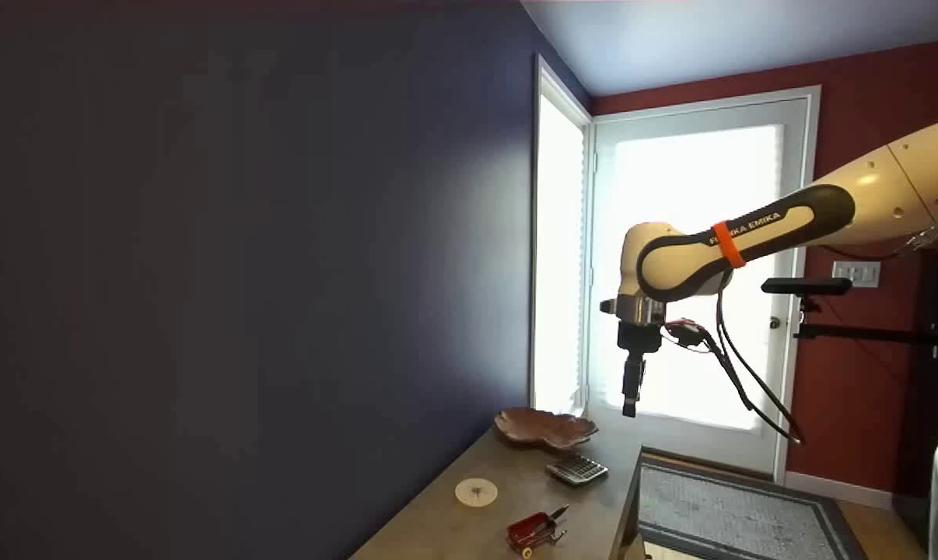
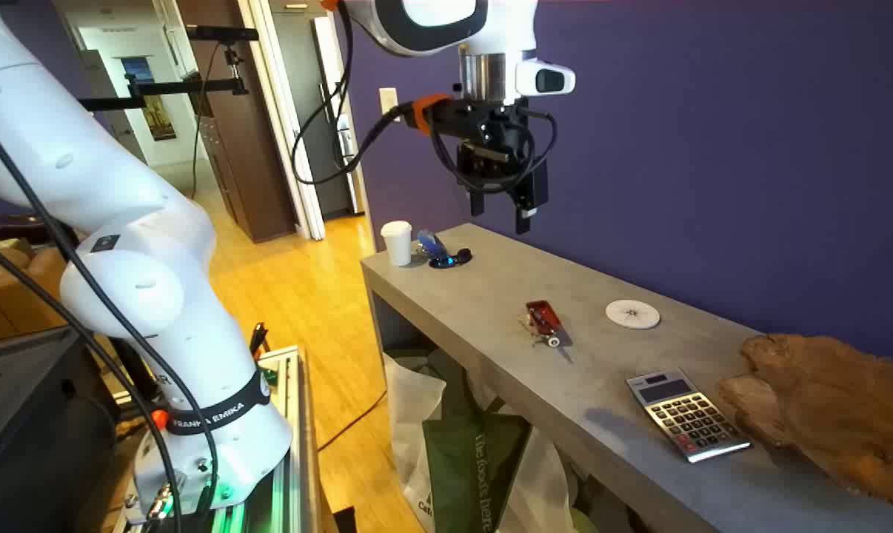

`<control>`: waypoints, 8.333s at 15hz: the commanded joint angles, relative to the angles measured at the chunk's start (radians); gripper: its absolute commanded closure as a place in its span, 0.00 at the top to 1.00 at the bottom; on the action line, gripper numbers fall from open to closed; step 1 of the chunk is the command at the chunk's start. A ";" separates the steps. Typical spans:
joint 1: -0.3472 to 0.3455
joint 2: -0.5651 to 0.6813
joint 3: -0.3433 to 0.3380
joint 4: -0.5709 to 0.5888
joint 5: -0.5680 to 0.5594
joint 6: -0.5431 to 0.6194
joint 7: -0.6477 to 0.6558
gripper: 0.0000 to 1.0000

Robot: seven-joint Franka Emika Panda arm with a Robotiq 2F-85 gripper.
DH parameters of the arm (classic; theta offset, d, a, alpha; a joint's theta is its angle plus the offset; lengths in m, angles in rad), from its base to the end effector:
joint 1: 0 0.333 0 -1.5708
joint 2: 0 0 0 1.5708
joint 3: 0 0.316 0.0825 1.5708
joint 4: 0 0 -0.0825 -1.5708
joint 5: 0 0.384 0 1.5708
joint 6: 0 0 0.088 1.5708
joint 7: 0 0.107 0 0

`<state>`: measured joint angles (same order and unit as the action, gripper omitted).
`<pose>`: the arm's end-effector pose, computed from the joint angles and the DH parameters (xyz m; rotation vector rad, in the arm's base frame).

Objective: Pull the red toy cart to the left of the table

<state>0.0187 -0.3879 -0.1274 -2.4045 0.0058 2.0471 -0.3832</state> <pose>0.4278 -0.0484 0.4600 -3.0654 -0.4330 -0.0612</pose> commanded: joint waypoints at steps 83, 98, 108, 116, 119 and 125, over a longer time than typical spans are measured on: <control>-0.035 0.621 0.287 -0.043 -1.756 0.694 0.943 0.00; -0.010 0.594 0.318 -0.080 -1.627 0.686 0.850 0.01; -0.003 0.565 0.368 -0.124 -1.343 0.662 0.650 0.01; 0.071 0.511 0.350 -0.146 -1.043 0.632 0.406 0.01; 0.086 0.505 0.352 -0.148 -0.940 0.645 0.321 0.01; 0.126 0.501 0.365 -0.138 -0.738 0.601 0.217 0.01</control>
<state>0.1124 0.1414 0.2340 -2.5303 -0.8440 2.6946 -0.1187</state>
